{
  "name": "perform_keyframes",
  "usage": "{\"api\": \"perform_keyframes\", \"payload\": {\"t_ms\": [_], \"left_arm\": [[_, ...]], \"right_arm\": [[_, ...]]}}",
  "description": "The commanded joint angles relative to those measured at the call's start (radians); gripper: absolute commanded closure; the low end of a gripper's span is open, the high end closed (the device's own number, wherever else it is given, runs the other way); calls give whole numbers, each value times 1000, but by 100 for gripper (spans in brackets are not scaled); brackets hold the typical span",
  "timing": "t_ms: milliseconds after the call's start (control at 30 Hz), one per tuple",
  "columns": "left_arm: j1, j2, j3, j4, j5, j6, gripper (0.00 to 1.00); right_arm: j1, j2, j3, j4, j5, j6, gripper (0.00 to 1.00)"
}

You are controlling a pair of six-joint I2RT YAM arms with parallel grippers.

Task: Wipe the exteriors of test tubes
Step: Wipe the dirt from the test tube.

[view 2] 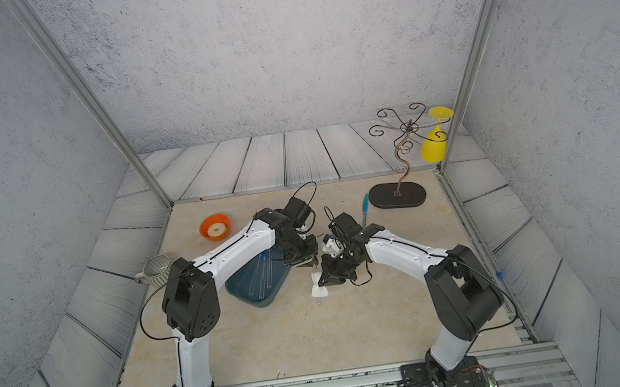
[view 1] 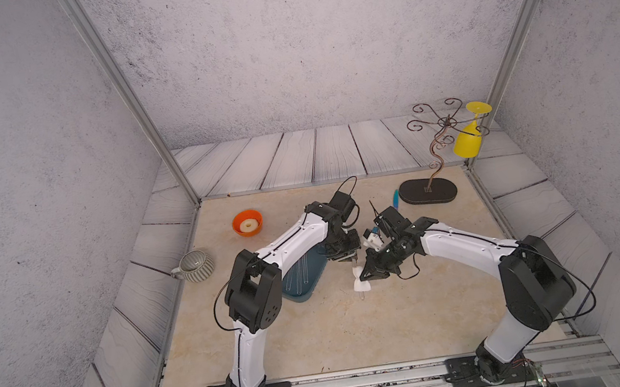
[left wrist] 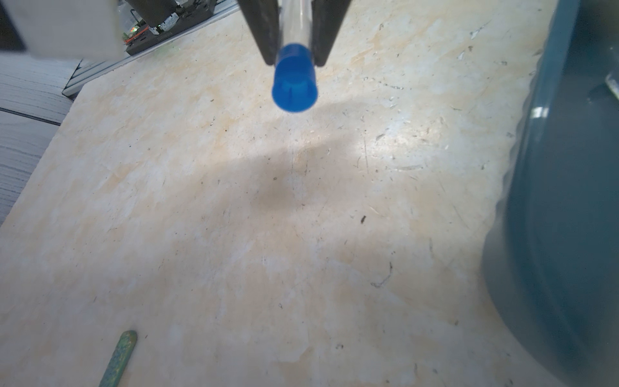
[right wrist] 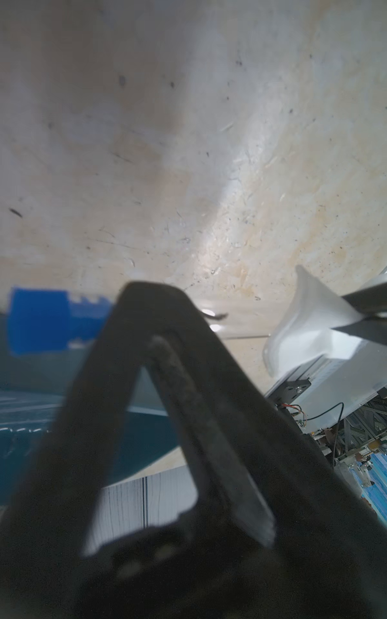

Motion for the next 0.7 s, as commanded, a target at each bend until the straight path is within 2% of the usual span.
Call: {"api": "perform_keyframes", "payload": {"t_ms": [0, 267, 500, 667], "left_arm": [[-2, -58, 14, -34, -11, 15, 91], [-2, -84, 15, -37, 10, 6, 91], [-2, -101, 12, -26, 36, -13, 91], [15, -85, 33, -39, 15, 6, 91]], "right_arm": [[-23, 14, 47, -49, 43, -58, 98], [-54, 54, 45, -5, 27, -52, 98], [-54, 123, 140, 13, 3, -33, 98], [-51, 36, 109, 2, -17, -28, 98]]}}
